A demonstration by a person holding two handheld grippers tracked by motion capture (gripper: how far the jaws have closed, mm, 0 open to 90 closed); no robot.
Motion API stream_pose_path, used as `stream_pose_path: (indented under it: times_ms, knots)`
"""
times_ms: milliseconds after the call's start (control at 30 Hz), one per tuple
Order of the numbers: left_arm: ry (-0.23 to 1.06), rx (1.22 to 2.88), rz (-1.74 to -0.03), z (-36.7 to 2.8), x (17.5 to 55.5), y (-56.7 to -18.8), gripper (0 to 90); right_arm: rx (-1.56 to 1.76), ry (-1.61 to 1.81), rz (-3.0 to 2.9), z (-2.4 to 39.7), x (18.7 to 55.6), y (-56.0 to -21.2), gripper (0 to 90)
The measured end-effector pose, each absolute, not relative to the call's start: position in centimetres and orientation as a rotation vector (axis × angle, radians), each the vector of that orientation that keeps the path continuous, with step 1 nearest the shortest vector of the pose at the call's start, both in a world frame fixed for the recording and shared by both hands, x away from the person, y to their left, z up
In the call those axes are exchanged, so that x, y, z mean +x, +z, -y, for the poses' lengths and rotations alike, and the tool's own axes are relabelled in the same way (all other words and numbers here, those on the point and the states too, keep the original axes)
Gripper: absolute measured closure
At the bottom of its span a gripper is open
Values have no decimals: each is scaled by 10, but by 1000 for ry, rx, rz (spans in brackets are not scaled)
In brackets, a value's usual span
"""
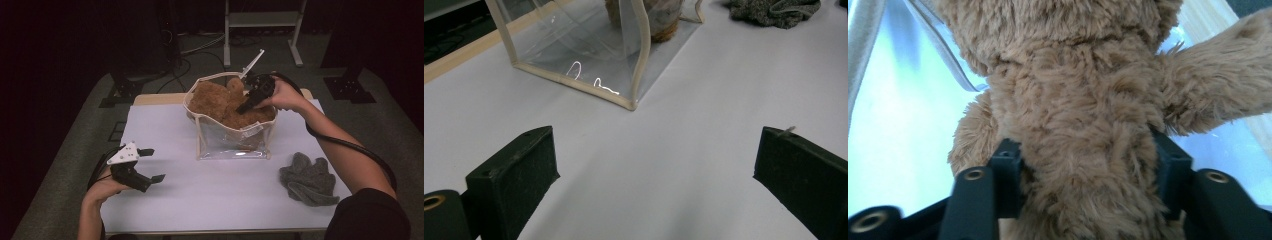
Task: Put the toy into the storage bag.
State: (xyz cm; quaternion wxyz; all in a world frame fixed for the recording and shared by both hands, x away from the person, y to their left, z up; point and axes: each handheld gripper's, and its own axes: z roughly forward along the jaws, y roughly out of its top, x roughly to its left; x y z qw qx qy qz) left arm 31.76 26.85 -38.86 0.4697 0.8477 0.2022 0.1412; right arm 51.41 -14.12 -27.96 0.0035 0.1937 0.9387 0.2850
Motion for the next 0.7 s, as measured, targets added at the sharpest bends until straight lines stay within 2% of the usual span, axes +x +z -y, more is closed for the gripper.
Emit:
stream_pose_path:
  times_ms: [200, 500, 700]
  knots:
    - [345, 2078, -498, -269, 318, -389, 29, 583, 911, -2923, 140, 513, -276, 358]
    - [342, 2077, -500, -269, 319, -389, 29, 551, 977, -2890, 135, 514, -266, 365]
    - [342, 2073, -497, -268, 319, -389, 29, 465, 1078, -2860, 114, 512, -253, 369]
